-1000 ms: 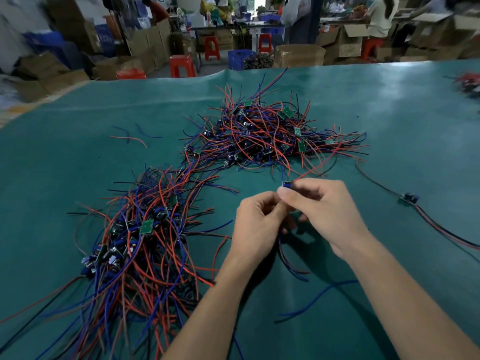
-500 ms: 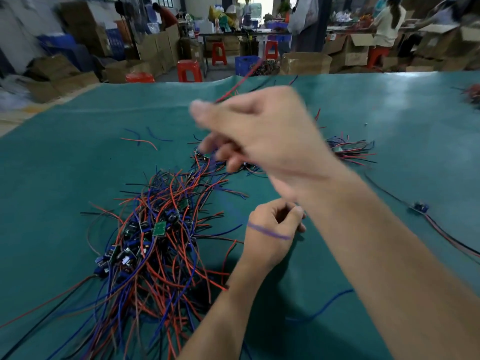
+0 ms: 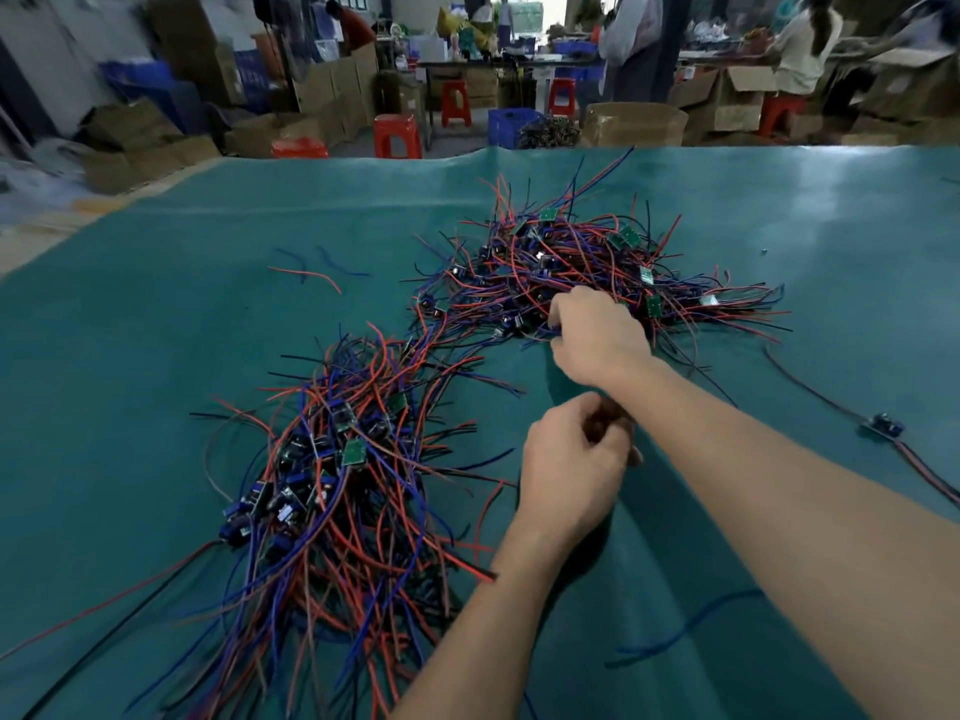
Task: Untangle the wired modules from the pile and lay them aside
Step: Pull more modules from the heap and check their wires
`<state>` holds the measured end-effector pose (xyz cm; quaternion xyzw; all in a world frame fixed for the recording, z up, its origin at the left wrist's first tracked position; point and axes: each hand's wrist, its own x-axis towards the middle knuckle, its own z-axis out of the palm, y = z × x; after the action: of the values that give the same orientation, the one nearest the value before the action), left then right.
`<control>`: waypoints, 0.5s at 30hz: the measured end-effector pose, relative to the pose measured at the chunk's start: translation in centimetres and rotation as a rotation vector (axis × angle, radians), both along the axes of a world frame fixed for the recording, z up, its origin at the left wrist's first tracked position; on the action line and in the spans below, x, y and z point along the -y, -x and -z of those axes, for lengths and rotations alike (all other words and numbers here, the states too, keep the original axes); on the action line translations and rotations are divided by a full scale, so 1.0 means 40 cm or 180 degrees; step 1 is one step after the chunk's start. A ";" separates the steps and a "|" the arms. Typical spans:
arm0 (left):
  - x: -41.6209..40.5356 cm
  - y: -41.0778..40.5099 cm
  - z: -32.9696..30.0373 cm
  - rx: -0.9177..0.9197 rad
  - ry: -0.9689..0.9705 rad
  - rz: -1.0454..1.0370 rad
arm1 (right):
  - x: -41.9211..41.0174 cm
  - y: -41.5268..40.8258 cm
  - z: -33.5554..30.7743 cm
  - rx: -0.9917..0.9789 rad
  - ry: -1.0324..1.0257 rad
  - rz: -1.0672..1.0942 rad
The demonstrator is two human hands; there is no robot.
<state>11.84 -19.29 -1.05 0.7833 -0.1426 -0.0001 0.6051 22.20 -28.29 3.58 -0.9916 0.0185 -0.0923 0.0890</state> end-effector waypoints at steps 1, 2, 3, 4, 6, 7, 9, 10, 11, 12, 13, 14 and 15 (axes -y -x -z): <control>0.001 0.002 -0.001 0.0005 -0.0008 -0.0003 | 0.003 -0.002 0.005 0.0067 -0.0122 0.0007; 0.001 0.003 -0.003 -0.0015 -0.0015 -0.0007 | 0.006 -0.004 0.007 0.0111 -0.0258 0.0005; 0.001 0.003 -0.003 -0.0033 -0.0026 -0.0018 | 0.009 -0.006 0.007 0.0120 -0.0367 0.0006; 0.000 0.002 -0.003 -0.0044 -0.0031 -0.0030 | 0.013 -0.008 0.006 0.0109 -0.0454 0.0002; 0.001 0.004 -0.002 -0.0048 -0.0002 -0.0028 | 0.017 -0.010 0.000 0.0034 -0.0588 -0.0008; 0.001 0.005 -0.002 -0.0044 0.0009 -0.0022 | 0.017 -0.013 -0.004 -0.0056 -0.0545 -0.0019; 0.000 0.004 -0.001 -0.0042 0.0012 0.0000 | 0.012 -0.019 -0.012 -0.0269 -0.0262 -0.0039; 0.000 0.003 0.000 -0.0050 0.0025 0.0013 | 0.010 -0.022 -0.016 -0.0330 -0.0157 -0.0042; 0.000 0.003 0.001 -0.0066 0.0046 0.0021 | 0.008 -0.023 -0.019 -0.0362 -0.0093 -0.0046; 0.000 0.003 0.001 -0.0083 0.0066 0.0026 | 0.007 -0.024 -0.022 -0.0370 -0.0050 -0.0050; 0.000 0.002 0.001 -0.0090 0.0074 0.0027 | 0.008 -0.024 -0.024 -0.0367 -0.0015 -0.0058; -0.001 0.001 0.001 -0.0086 0.0068 0.0026 | 0.009 -0.023 -0.025 -0.0359 0.0014 -0.0072; -0.001 0.001 0.002 -0.0074 0.0055 0.0026 | 0.011 -0.023 -0.025 -0.0348 0.0031 -0.0089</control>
<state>11.81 -19.26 -1.14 0.7774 -0.1386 -0.0105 0.6134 23.11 -28.73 4.57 -0.9957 0.0090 -0.0368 0.0843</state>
